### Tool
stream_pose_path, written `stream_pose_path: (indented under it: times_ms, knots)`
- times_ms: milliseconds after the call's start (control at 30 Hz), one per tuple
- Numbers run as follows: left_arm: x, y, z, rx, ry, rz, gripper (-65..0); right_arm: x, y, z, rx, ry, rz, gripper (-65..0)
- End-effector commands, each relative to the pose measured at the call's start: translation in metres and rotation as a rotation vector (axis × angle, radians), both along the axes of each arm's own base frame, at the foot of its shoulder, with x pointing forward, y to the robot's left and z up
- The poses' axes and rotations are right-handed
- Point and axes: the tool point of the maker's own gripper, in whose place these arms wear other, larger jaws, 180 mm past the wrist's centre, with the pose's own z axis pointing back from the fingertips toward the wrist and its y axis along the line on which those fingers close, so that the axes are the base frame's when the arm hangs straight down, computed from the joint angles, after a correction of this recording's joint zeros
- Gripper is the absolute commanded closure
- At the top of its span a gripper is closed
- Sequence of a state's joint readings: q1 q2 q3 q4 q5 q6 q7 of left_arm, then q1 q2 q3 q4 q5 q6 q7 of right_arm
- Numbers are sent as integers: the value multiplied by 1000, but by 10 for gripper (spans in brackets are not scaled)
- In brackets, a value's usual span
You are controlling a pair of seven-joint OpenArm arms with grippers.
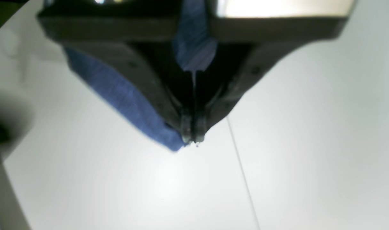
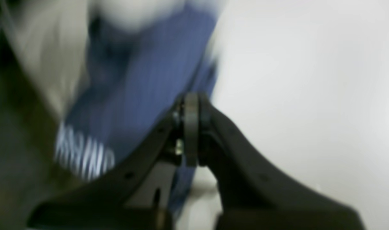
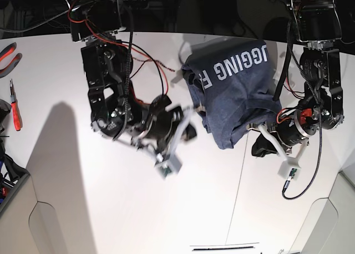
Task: Layout the t-shirt on the table in an organized manner, then fold the t-shirt properly
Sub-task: 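Carry the folded shirt with the right gripper to the table's side edge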
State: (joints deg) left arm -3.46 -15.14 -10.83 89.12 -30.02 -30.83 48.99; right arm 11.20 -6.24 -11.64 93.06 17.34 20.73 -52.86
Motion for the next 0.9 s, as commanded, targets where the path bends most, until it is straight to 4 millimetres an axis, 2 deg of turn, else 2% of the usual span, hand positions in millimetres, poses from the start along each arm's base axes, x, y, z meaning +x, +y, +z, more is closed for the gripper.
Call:
stream_pose_path:
  times_ms: [0, 100, 200, 267, 333, 400, 500, 600, 667, 767, 867]
  knots:
    - [12, 11, 19, -9, -58, 40, 0, 7, 11, 29, 66, -70, 10, 0]
    - [20, 52, 28, 2, -95, 203, 0, -11, 43, 44, 150, -60, 103, 0]
    - [19, 105, 38, 69, -143, 378, 0, -46, 77, 35, 134, -46, 248, 0]
    - [14, 138, 45, 102, -153, 474, 0, -67, 96, 22, 86, -39, 327, 0]
    - [9, 161, 53, 119, -166, 527, 0, -82, 110, 6, 34, -41, 389, 0]
    - [4, 179, 60, 133, -179, 563, 0, -92, 120, -12, 1, -42, 419, 0]
    - [-1, 194, 66, 149, -187, 593, 0, -106, 126, -51, -62, 2, 451, 0]
    - [-5, 197, 63, 153, -177, 594, 0, -117, 117, -96, -147, 70, 469, 0]
    - [-8, 196, 59, 153, -167, 592, 0, -117, 101, -126, -236, 128, 443, 0]
    - [-14, 195, 51, 158, -147, 588, 0, -98, 55, -160, -439, 166, 299, 0]
    - [-20, 195, 46, 163, -136, 586, 0, -82, 5, -172, -550, 219, 186, 0]
